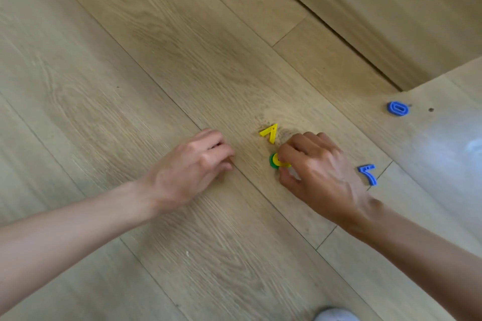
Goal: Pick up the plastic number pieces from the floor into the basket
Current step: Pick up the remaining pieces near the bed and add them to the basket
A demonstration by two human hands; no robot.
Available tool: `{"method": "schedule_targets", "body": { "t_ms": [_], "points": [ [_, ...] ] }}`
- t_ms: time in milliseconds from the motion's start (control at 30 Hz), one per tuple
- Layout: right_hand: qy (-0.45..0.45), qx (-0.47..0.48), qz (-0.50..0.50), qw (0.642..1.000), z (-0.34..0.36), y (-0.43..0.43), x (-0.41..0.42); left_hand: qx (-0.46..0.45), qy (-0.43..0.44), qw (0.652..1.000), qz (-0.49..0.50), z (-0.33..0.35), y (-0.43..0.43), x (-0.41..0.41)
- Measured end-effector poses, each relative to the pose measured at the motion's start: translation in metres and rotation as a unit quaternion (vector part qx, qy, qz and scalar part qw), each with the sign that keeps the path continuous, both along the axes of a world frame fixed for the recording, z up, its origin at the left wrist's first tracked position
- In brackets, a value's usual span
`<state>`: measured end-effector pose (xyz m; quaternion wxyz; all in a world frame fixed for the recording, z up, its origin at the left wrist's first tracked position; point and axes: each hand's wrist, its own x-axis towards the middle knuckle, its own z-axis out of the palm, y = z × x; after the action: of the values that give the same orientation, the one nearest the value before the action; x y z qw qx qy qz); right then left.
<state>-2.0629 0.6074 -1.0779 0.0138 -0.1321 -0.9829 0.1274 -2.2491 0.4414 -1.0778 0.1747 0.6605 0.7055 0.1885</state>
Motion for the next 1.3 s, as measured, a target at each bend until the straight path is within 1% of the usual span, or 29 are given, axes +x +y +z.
{"method": "schedule_targets", "body": {
  "t_ms": [67,100,133,167,200,267,300,333,367,400,433,467,533,567,600,633,700,767,800,867,1033,1200,1300],
  "points": [
    [-0.005,-0.004,-0.003,1.0,0.003,-0.001,-0.002,0.005,-0.091,0.993,0.081,0.003,0.003,0.003],
    [0.001,-0.022,-0.013,1.0,0.007,-0.001,-0.004,0.004,-0.156,0.976,0.153,0.005,0.005,0.007],
    [0.018,-0.054,-0.03,0.998,0.012,-0.002,-0.005,0.0,-0.237,0.943,0.234,0.009,0.007,0.012],
    [0.047,-0.096,-0.05,0.993,0.019,-0.003,-0.008,-0.013,-0.333,0.893,0.302,0.013,0.011,0.017],
    [0.086,-0.139,-0.068,0.984,0.028,-0.006,-0.011,-0.027,-0.436,0.83,0.348,0.016,0.015,0.022],
    [0.154,-0.192,-0.071,0.966,0.048,-0.016,-0.019,-0.06,-0.62,0.683,0.382,0.023,0.024,0.03],
    [0.172,-0.194,-0.051,0.964,0.057,-0.022,-0.024,-0.078,-0.691,0.608,0.383,0.028,0.027,0.031],
    [0.175,-0.183,-0.024,0.967,0.063,-0.029,-0.028,-0.101,-0.744,0.541,0.378,0.033,0.029,0.031],
    [0.165,-0.164,0.001,0.973,0.066,-0.034,-0.032,-0.127,-0.781,0.491,0.365,0.037,0.031,0.031],
    [0.147,-0.145,0.02,0.978,0.066,-0.038,-0.034,-0.147,-0.803,0.461,0.35,0.04,0.031,0.03],
    [0.129,-0.132,0.032,0.982,0.065,-0.041,-0.035,-0.16,-0.808,0.455,0.337,0.041,0.033,0.03],
    [0.117,-0.131,0.039,0.984,0.064,-0.041,-0.035,-0.167,-0.8,0.47,0.334,0.04,0.033,0.03],
    [0.129,-0.175,0.033,0.976,0.062,-0.037,-0.033,-0.17,-0.758,0.52,0.354,0.039,0.035,0.032],
    [0.15,-0.204,0.014,0.967,0.061,-0.031,-0.032,-0.169,-0.743,0.535,0.366,0.038,0.035,0.033],
    [0.166,-0.221,-0.01,0.961,0.059,-0.023,-0.031,-0.17,-0.735,0.54,0.373,0.036,0.035,0.033],
    [0.16,-0.218,-0.035,0.962,0.055,-0.012,-0.032,-0.175,-0.731,0.541,0.376,0.035,0.034,0.033],
    [0.078,-0.167,-0.056,0.981,0.045,0.008,-0.033,-0.195,-0.722,0.544,0.38,0.031,0.031,0.034],
    [-0.007,-0.102,-0.031,0.994,0.033,0.018,-0.034,-0.212,-0.708,0.556,0.381,0.029,0.029,0.034],
    [-0.027,-0.078,-0.015,0.996,0.027,0.019,-0.034,-0.219,-0.701,0.561,0.382,0.028,0.028,0.035],
    [-0.032,-0.052,0.001,0.998,0.017,0.018,-0.033,-0.224,-0.695,0.567,0.382,0.027,0.028,0.035],
    [0.001,-0.013,-0.005,1.0,0.006,0.018,-0.036,-0.229,-0.685,0.572,0.388,0.025,0.029,0.035],
    [-0.032,0.001,-0.008,0.999,0.004,0.022,-0.041,-0.237,-0.682,0.57,0.392,0.022,0.03,0.037],
    [-0.035,-0.019,-0.021,0.999,0.004,0.027,-0.043,-0.236,-0.682,0.57,0.393,0.021,0.032,0.037]
  ]
}}
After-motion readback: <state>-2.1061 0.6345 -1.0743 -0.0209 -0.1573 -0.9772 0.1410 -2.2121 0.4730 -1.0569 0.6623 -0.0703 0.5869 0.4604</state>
